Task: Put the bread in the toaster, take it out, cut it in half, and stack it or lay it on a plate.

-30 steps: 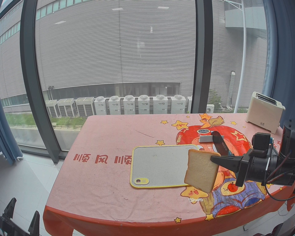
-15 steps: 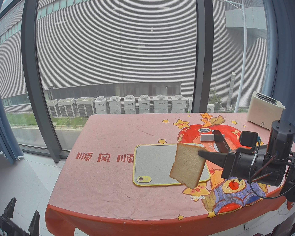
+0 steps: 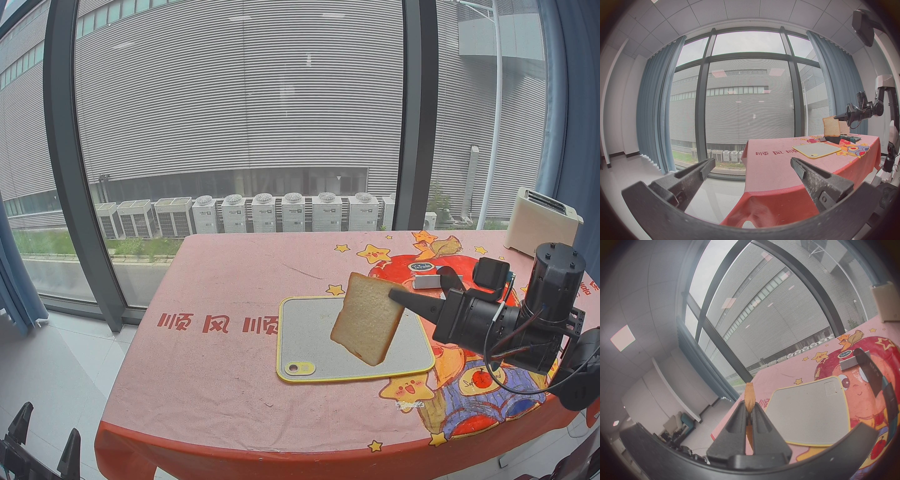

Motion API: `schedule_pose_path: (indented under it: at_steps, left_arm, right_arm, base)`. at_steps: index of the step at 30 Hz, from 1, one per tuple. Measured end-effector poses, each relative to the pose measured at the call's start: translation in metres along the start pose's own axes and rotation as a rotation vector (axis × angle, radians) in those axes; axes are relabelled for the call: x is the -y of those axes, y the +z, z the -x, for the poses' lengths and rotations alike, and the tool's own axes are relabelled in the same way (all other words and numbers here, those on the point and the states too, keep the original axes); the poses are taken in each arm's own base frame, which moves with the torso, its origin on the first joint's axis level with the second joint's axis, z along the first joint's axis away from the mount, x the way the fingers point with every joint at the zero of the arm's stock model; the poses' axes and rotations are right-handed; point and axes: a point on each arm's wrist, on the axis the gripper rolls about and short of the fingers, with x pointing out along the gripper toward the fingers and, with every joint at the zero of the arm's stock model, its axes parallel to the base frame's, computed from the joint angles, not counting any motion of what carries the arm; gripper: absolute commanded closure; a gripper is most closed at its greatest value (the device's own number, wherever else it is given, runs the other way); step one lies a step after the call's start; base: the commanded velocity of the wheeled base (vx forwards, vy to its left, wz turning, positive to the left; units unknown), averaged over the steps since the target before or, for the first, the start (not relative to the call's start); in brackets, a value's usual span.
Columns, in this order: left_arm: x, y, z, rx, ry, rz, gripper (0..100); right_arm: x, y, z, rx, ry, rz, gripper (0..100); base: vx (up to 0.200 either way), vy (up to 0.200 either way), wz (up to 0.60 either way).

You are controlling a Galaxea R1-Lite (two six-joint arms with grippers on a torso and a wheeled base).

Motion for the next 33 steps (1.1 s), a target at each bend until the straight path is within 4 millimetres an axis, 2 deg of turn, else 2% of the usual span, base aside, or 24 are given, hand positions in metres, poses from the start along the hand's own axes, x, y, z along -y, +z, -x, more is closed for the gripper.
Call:
schedule_pose_path:
  at_steps: [6,13,33]
  left_arm:
    - [0.000,0.000,0.000,0.000,0.000,0.000,0]
    - [0.000,0.000,0.000,0.000,0.000,0.000,0]
    - [0.000,0.000,0.000,0.000,0.001,0.000,0]
  right_arm:
    - [0.008,-0.004,-0.015,0.033,0.018,-0.082,100]
    - [0.021,-0.005,-0.027,0.057,0.002,-0.094,100]
    - [0.049,-0.022,-0.049,0.064,-0.100,-0.093,100]
  base:
    - [0.000,0.000,0.00]
    - [0.000,0.000,0.00]
    - [0.000,0.000,0.00]
